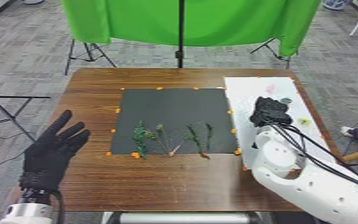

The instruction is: Arrange flowers

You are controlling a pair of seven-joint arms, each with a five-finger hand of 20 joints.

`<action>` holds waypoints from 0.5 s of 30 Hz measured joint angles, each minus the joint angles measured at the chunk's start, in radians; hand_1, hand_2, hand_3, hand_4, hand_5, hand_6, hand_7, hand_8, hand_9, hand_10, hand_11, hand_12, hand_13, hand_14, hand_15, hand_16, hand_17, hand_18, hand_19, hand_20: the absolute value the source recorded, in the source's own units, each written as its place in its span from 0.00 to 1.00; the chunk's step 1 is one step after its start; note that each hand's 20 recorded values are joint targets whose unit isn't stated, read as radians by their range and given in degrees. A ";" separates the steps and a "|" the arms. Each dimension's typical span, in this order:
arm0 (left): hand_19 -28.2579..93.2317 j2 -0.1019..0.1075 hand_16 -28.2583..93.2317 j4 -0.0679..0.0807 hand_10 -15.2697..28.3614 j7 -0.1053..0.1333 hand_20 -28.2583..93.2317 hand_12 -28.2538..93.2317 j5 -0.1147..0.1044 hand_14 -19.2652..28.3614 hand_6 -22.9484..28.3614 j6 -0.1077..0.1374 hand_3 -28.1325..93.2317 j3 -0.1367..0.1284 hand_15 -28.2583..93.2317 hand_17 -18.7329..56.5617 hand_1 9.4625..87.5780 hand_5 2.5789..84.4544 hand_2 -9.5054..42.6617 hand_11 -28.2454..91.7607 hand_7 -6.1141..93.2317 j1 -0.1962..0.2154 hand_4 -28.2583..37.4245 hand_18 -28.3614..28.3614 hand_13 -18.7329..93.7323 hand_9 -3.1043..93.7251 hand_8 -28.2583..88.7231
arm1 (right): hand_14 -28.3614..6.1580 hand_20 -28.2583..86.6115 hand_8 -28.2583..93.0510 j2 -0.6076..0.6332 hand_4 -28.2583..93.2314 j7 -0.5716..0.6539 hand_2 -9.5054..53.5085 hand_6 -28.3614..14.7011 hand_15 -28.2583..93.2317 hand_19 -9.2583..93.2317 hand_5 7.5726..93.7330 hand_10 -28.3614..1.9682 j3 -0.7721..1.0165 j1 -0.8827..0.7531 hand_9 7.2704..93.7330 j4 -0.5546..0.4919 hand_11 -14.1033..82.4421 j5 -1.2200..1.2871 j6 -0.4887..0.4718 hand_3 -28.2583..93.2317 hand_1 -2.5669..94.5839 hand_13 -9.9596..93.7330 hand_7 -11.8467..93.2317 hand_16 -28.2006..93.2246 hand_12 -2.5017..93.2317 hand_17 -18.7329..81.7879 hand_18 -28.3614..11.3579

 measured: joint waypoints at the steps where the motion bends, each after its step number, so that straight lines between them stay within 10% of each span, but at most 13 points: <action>1: 0.68 0.000 0.17 0.000 0.80 -0.001 0.29 0.32 0.000 0.99 0.58 0.000 0.89 -0.004 0.62 0.10 0.17 0.39 0.29 0.41 0.18 0.002 0.03 0.97 0.38 0.38 0.15 | 0.63 0.58 0.25 0.002 0.00 -0.014 0.00 0.69 0.75 0.95 0.94 0.74 0.004 -0.003 1.00 -0.017 0.35 -0.005 0.011 0.78 0.65 0.88 0.25 0.41 0.35 0.54 0.12; 15: 0.68 0.017 0.16 -0.016 0.80 0.013 0.29 0.32 0.003 0.99 0.58 0.003 0.89 -0.042 0.62 0.10 0.17 0.39 0.29 0.41 0.18 0.021 0.02 0.97 0.38 0.38 0.15 | 0.64 0.59 0.25 -0.293 0.00 -0.376 0.00 0.71 0.76 0.94 0.93 0.72 -0.132 0.195 1.00 0.000 0.36 0.022 0.044 0.79 0.63 0.87 0.26 0.42 0.36 0.52 0.17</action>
